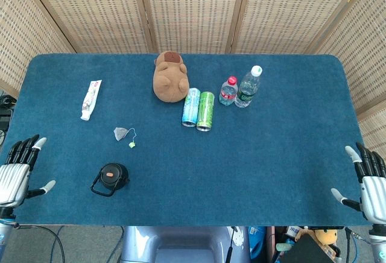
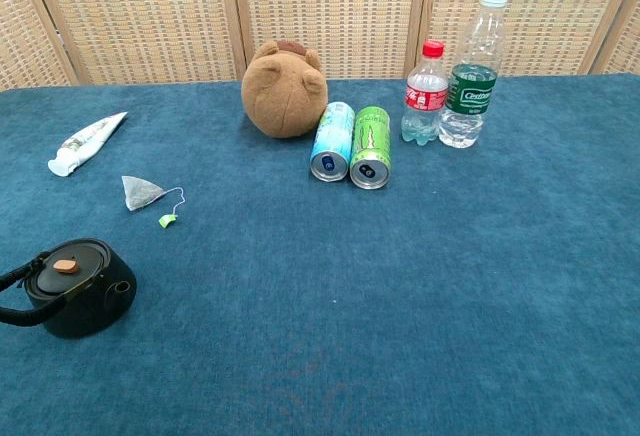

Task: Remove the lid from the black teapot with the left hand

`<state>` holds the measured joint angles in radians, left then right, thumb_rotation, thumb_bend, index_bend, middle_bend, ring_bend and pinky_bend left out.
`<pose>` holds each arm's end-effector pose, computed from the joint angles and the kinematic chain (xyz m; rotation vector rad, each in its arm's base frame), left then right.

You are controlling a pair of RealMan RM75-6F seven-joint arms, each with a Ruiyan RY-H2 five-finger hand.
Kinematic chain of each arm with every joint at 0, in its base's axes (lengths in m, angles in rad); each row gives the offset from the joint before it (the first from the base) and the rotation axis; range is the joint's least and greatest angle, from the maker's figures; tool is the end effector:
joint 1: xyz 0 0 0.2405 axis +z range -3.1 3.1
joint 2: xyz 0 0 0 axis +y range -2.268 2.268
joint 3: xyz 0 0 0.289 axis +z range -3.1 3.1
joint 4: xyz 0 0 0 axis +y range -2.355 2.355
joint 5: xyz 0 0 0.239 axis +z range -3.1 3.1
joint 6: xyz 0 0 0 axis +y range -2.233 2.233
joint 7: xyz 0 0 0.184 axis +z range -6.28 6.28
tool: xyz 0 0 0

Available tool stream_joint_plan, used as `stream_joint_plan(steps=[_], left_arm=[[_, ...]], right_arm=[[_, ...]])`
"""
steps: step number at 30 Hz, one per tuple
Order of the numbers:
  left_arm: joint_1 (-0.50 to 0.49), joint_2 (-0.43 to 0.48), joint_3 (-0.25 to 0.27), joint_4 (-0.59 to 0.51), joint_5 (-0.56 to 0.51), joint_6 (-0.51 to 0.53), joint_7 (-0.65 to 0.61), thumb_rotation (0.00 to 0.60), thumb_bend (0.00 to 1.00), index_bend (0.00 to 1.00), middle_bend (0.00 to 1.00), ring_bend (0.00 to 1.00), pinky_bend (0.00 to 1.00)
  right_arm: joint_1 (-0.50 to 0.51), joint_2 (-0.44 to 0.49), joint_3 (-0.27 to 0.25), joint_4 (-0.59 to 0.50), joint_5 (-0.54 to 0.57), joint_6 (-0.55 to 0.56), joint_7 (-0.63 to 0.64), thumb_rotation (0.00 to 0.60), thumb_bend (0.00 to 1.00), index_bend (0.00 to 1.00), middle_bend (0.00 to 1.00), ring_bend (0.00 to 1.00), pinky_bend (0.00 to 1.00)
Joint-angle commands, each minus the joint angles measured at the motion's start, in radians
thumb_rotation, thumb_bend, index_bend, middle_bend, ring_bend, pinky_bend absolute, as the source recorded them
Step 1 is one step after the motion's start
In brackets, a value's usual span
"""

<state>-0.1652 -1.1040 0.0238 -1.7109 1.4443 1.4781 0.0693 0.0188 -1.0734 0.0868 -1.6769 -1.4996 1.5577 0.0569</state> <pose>-0.3302 0.2331 0.1317 -1.4323 -0.9476 -0.8915 -0.3462 -0.2103 0.1750 1.2648 -0.9145 0.9869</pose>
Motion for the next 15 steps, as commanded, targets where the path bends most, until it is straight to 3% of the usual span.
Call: stream_joint_plan(steps=[1, 10, 13, 15], left_arm=[[0.003, 0.0, -0.003, 0.006, 0.004, -0.003, -0.003, 0.6, 0.19, 0.0, 0.0, 0.0, 0.0], [-0.036, -0.003, 0.004, -0.01, 0.077, -0.072, -0.015, 0.6, 0.2, 0.01, 0.0, 0.0, 0.0], [-0.085, 0.005, 0.006, -0.033, 0.089, -0.159, 0.009, 0.6, 0.2, 0.11, 0.0, 0.0, 0.0], [-0.124, 0.008, 0.0, -0.046, 0.092, -0.219, 0.025, 0.6, 0.2, 0.23, 0.0, 0.0, 0.0]], right_arm=[[-0.001, 0.0, 0.001, -0.001, 0.0, 0.002, 0.002, 0.6, 0.0, 0.0, 0.0, 0.0, 0.0], [-0.002, 0.004, 0.0, -0.005, -0.006, 0.006, 0.008, 0.6, 0.0, 0.0, 0.0, 0.0, 0.0], [0.0, 0.003, 0.0, -0.004, -0.001, -0.002, 0.008, 0.6, 0.0, 0.0, 0.0, 0.0, 0.0], [0.001, 0.003, 0.002, -0.003, 0.002, -0.005, 0.008, 0.6, 0.0, 0.0, 0.0, 0.0, 0.0]])
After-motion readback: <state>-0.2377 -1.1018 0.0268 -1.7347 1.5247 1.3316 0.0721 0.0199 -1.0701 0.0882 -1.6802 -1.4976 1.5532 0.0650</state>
